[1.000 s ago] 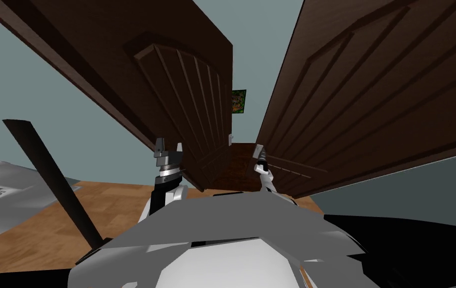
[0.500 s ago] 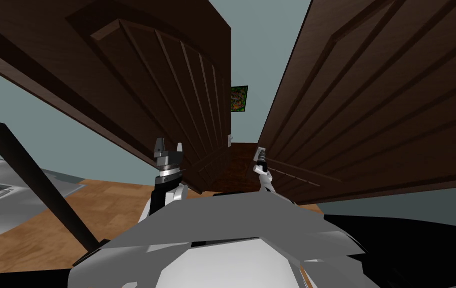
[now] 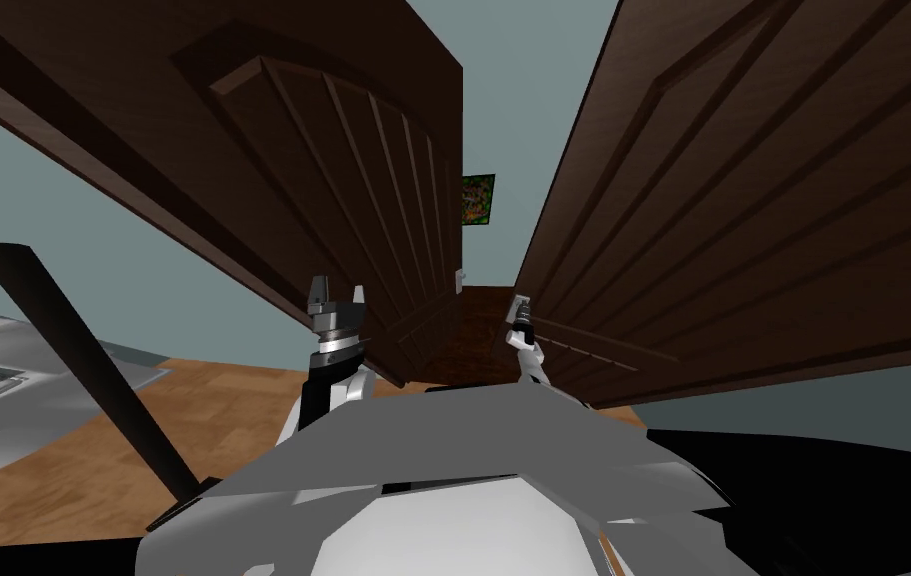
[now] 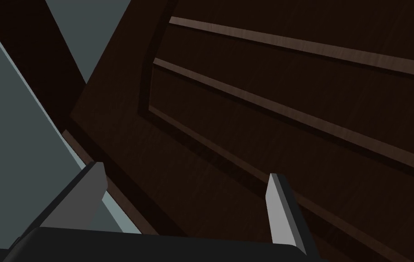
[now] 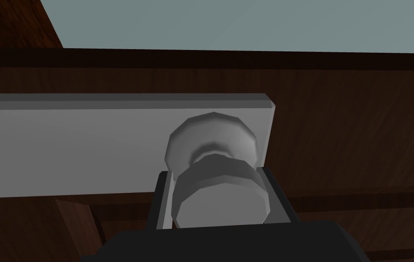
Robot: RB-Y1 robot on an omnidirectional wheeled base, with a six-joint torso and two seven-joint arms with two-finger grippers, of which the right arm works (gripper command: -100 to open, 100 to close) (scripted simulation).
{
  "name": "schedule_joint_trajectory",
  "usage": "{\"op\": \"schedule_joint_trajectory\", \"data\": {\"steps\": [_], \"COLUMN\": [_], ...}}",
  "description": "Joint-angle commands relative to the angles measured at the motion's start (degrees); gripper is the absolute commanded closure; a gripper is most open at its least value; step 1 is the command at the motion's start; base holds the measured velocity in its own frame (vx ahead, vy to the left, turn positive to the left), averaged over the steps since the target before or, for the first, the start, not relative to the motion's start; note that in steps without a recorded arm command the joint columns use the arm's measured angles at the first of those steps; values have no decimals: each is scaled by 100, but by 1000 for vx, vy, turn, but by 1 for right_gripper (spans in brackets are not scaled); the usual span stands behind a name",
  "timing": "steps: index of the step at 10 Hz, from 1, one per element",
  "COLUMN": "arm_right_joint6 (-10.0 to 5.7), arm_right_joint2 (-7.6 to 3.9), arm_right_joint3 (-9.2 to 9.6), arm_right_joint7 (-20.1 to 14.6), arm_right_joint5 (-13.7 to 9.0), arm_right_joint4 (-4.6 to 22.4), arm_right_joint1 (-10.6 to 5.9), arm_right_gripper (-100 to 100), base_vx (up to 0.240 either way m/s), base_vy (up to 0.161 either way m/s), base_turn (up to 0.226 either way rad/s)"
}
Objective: Push the door open
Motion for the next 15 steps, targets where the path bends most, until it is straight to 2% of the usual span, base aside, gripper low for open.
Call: {"op": "schedule_joint_trajectory", "data": {"steps": [1, 2, 3, 4, 6, 12, 13, 14, 15], "arm_right_joint6": [-64, -88, -88, -146, -146, -386, -386, -433, -433], "arm_right_joint2": [-34, -44, -44, -66, -66, -112, -112, -115, -115], "arm_right_joint3": [-219, -299, -299, -496, -496, -1294, -1314, -1473, -1473], "arm_right_joint7": [128, 176, 176, 292, 292, 772, 772, 866, 866], "arm_right_joint5": [-48, -66, -66, -110, -110, -291, -291, -326, -326], "arm_right_joint4": [-5, -7, -7, -11, -11, -30, -30, -34, -34], "arm_right_joint1": [-68, -93, -93, -154, -154, -407, -407, -456, -456], "arm_right_gripper": [100, 100, 100, 100, 100, 100, 100, 100, 100], "base_vx": [38, 72, 67, 79, 60, 64, 53, 51, 49], "base_vy": [-61, -93, -67, -86, -50, -77, -82, -77, -60], "base_turn": [111, 154, 49, 111, 47, 118, 33, 57, 6]}}
